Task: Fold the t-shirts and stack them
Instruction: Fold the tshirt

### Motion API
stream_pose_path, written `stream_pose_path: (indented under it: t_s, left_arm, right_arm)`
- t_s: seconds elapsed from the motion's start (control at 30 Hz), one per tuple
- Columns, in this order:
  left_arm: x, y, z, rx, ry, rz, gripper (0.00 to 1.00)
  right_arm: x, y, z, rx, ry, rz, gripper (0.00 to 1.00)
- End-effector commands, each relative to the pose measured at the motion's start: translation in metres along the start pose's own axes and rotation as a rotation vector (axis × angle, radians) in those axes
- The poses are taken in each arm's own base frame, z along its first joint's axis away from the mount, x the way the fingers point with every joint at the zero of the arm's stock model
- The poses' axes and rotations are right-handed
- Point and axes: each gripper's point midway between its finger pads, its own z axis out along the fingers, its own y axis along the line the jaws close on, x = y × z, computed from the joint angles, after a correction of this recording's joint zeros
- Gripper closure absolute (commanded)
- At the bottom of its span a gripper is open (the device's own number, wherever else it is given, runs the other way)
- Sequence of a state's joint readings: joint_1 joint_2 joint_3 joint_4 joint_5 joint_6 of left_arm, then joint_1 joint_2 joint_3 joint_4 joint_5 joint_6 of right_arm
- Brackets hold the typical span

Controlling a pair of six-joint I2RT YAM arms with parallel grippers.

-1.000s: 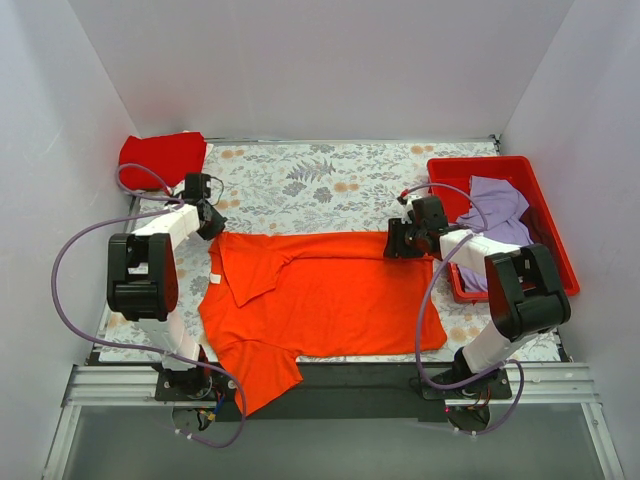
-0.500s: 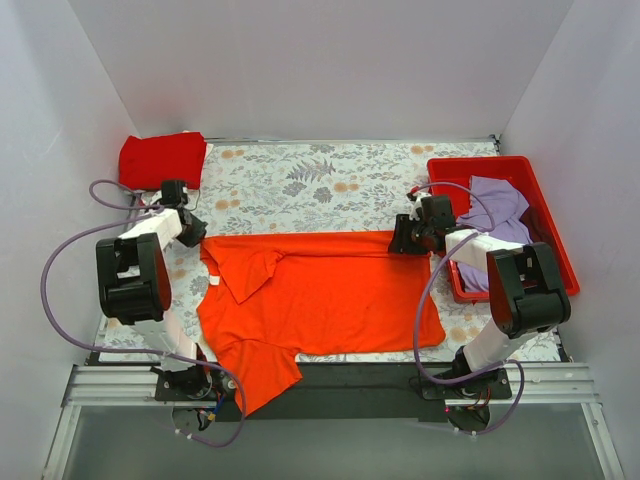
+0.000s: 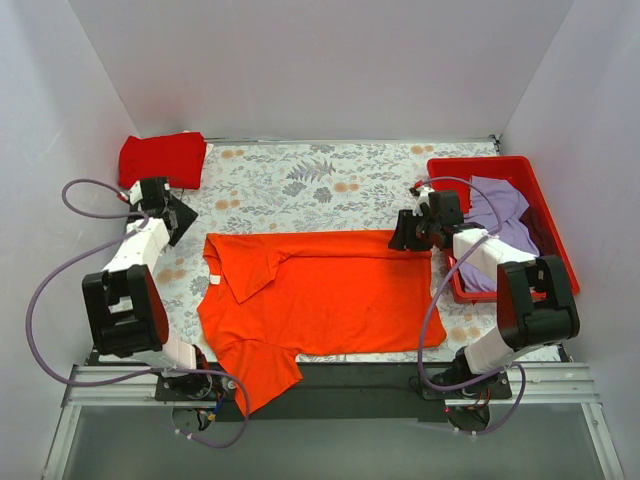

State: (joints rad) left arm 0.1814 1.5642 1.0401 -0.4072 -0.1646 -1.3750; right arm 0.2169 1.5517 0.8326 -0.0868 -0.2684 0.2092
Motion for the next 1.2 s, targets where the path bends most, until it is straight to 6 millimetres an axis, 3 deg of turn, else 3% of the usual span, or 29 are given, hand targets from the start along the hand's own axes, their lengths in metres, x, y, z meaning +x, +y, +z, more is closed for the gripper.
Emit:
stream_pose_path:
  t_s: [0.0,0.17,0.3,0.33,0.37,0.43,0.67,0.77,0.93,1.17]
  left_arm:
    - [0.012,-0.011,-0.031,0.127,0.03,0.027,0.48]
    - [0.038,-0.007,-0.041,0.161,0.09,0.051,0.47]
    - [0.078,-0.021,-0.069,0.253,0.155,0.153,0.48]
    - [0.081,-0.024,-0.078,0.266,0.131,0.192,0.48]
    - [0.111,-0.034,-0.091,0.293,0.154,0.294,0.48]
    - [0.139,-0.041,-0.111,0.321,0.152,0.41,0.45]
    - [0.202,-0.027,-0.138,0.27,0.107,0.673,0.41]
    - [0.215,-0.025,-0.138,0.204,0.019,0.828,0.39]
    - [0.224,-0.043,-0.133,0.107,-0.106,1.08,0.32]
    - [0.23,-0.046,-0.111,0.02,-0.181,1.239,0.32]
  right_arm:
    - [-0.027,0.033,-0.021,-0.134,-0.064,-0.037,0.48]
    - [-0.016,0.062,-0.027,-0.255,-0.046,-0.051,0.49]
    - [-0.003,0.092,-0.032,-0.347,-0.035,-0.037,0.49]
    - [0.003,0.095,-0.032,-0.352,-0.029,-0.036,0.49]
    - [0.008,0.101,-0.032,-0.358,-0.017,-0.044,0.48]
    - [0.019,0.108,-0.031,-0.363,0.002,-0.058,0.49]
    - [0.04,0.111,-0.033,-0.353,0.02,-0.087,0.48]
    - [0.048,0.112,-0.037,-0.357,0.023,-0.095,0.48]
    - [0.06,0.11,-0.043,-0.366,0.026,-0.106,0.48]
    - [0.063,0.109,-0.051,-0.367,0.002,-0.13,0.47]
